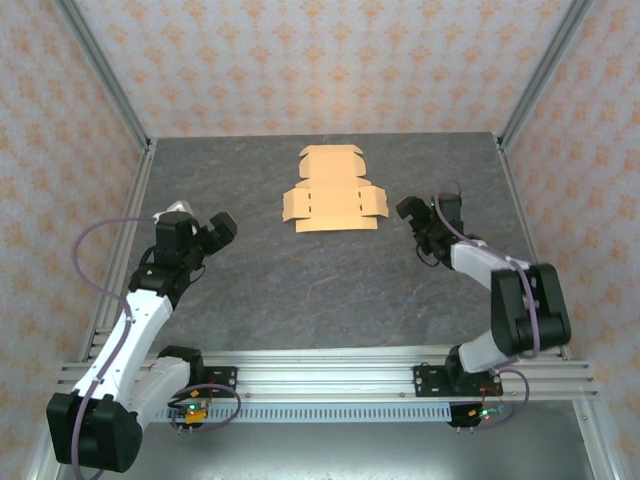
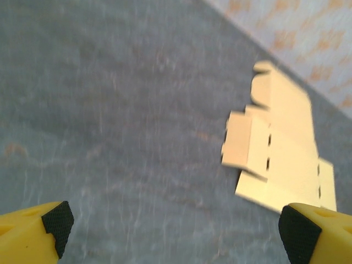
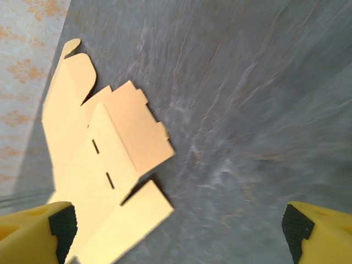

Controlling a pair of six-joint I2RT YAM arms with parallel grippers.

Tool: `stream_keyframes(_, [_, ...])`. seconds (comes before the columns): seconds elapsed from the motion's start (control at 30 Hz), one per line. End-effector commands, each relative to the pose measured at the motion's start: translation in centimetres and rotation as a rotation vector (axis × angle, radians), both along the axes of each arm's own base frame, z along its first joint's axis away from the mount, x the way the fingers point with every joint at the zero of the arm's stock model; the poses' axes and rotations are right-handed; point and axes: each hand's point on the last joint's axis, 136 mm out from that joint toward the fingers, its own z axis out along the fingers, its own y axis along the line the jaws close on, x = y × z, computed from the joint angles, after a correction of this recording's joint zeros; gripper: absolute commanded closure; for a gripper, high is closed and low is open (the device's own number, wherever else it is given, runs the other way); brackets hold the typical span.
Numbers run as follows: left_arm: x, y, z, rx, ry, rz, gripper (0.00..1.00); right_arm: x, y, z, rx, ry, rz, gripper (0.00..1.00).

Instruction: Fold the paper box

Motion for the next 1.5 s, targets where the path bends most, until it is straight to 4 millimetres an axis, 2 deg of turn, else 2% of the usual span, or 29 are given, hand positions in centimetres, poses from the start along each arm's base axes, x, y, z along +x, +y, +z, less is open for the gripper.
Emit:
stream_keyframes(0.0, [-1.8,-0.8,-1.5,-0.03,0.108,-0.028,0.0,3.4,3.5,1.5,0.312,-0.079,-0.109,0.05])
stream_keyframes(0.13, [-2.0,-1.2,-0.7,0.01,0.118,-0.072,0.0,5.8,4.6,1.0,0.392,-0.08,-0.215,0.07])
stream_keyframes(0.27, [-2.2,-1.8,-0.8,0.006,0.124,-0.106,0.0,7.1,5.1,0.3,0.426,-0.062,-0.275,0.12])
stream_keyframes(0.4, [-2.3,-2.0,-1.4,0.0,0.139,-0.113,0.0,7.6,5.6,-0.7,0.477,-0.026,-0.321,0.2])
stream_keyframes(0.6, [-2.1,-2.1,-1.2,0.002,0.138,-0.122,0.0,7.2,5.7,-1.9,0.439,0.041,-0.362,0.23])
stream_keyframes(0.8, [-1.9,-2.2,-1.1,0.01,0.139,-0.129,0.0,10.0,6.5,-1.6,0.49,-0.014,-0.36,0.46])
stream_keyframes(1.03, [-2.2,-2.2,-1.5,0.015,0.158,-0.135,0.0,11.2,6.8,-1.9,0.514,-0.023,-0.377,0.49])
stream_keyframes(1.07, [-2.2,-2.2,-1.5,0.016,0.159,-0.134,0.0,11.3,6.9,-1.9,0.511,-0.025,-0.373,0.52])
stream_keyframes(1.17, [-2.2,-2.1,-1.4,0.019,0.158,-0.135,0.0,11.6,7.0,-2.0,0.522,-0.039,-0.367,0.7])
stream_keyframes(1.3, [-2.1,-2.2,-1.3,0.02,0.156,-0.139,0.0,12.0,7.3,-1.4,0.537,-0.069,-0.35,0.88])
stream_keyframes(1.47, [-2.2,-2.3,-0.5,0.017,0.149,-0.145,0.0,11.8,7.7,0.3,0.501,-0.091,-0.287,0.96])
